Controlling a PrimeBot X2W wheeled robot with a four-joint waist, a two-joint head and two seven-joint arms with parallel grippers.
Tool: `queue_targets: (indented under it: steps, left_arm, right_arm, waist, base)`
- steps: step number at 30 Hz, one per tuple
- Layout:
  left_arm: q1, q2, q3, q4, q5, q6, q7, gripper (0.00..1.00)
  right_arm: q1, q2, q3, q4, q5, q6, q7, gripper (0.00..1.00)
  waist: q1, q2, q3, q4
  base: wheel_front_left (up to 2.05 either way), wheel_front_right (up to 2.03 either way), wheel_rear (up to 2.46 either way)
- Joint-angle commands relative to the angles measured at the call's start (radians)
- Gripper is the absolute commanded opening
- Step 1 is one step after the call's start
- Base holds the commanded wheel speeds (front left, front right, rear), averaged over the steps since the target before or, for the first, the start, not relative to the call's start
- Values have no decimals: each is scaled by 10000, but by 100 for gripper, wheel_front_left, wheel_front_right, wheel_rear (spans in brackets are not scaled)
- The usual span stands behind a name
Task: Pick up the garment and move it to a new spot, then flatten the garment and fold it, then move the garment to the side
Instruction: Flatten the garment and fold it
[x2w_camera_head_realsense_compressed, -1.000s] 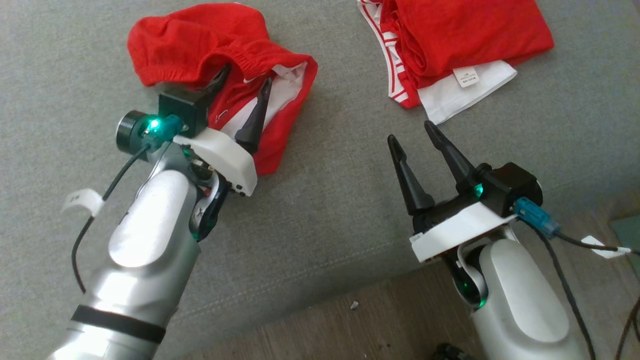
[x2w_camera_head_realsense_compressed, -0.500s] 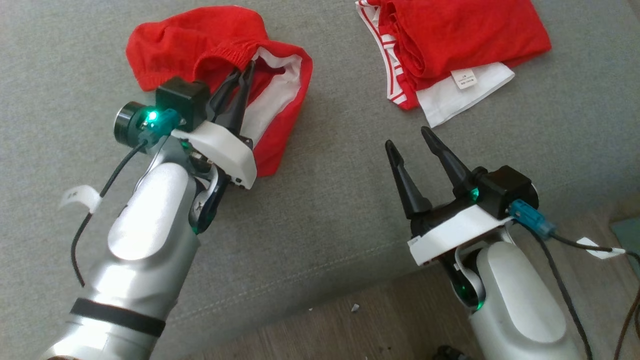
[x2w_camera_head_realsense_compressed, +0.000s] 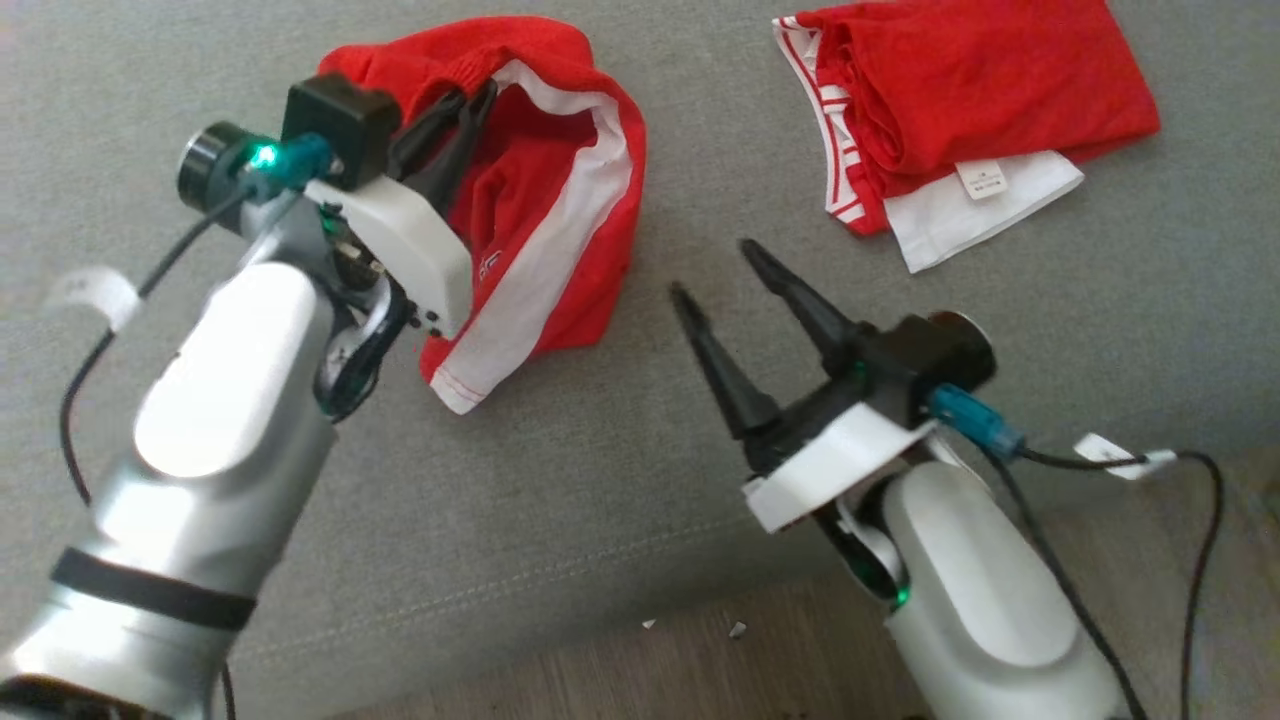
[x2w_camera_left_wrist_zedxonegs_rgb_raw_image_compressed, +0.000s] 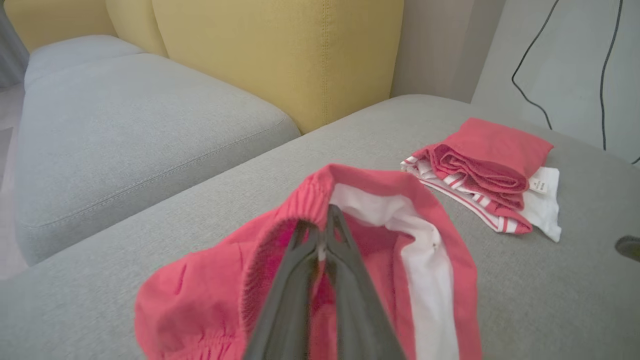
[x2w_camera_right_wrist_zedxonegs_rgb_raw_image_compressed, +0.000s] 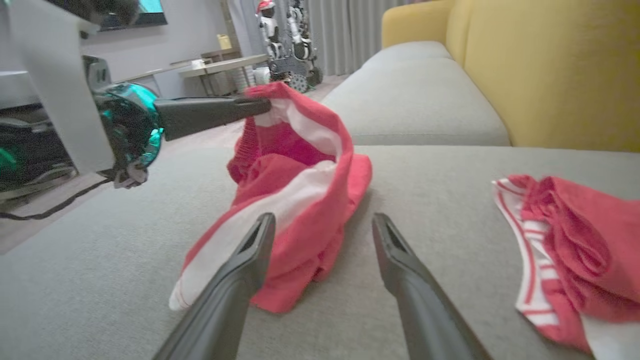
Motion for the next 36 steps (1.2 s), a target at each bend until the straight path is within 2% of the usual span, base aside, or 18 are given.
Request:
queue_targets:
  steps: [1, 9, 17, 22, 28, 36]
  left_arm:
    - [-634, 395, 215, -407, -64, -38, 106, 0]
    - [-1271, 1265, -1064, -882, -999, -69, 1024, 0]
    - [-1569, 1346, -1438, -858, -1502, -71, 920, 0]
    - [-1644, 1278, -1535, -721, -1608, -72, 765, 0]
    - [-1794, 1184, -1642, -551, -1652, -72, 629, 0]
    - [-2035, 1056, -1781, -267, -1713, -72, 533, 0]
  right_arm:
    - [-206, 107, 318, -283, 24, 35, -6, 100]
    - [-1187, 107, 2380, 299, 415, 35, 119, 100]
    - [-1947, 107, 3927, 1706, 913, 35, 604, 100]
    - [-2246, 107, 4317, 2622, 1061, 35, 806, 100]
    - [-2470, 107, 4218, 3326, 1295, 35, 873, 100]
    - [-2458, 107, 4174, 3471, 2597, 35, 1301, 100]
  waist:
    - [0, 0, -34, 51]
    - [0, 0, -131, 340]
    - [0, 0, -57, 727]
    - [0, 0, 52, 942]
    - [0, 0, 168, 1127]
    - [0, 0, 263, 1233]
  base:
    - [0, 0, 0]
    - [0, 0, 0]
    - [0, 0, 0]
    - [0, 0, 0]
    - [0, 0, 0]
    - [0, 0, 0]
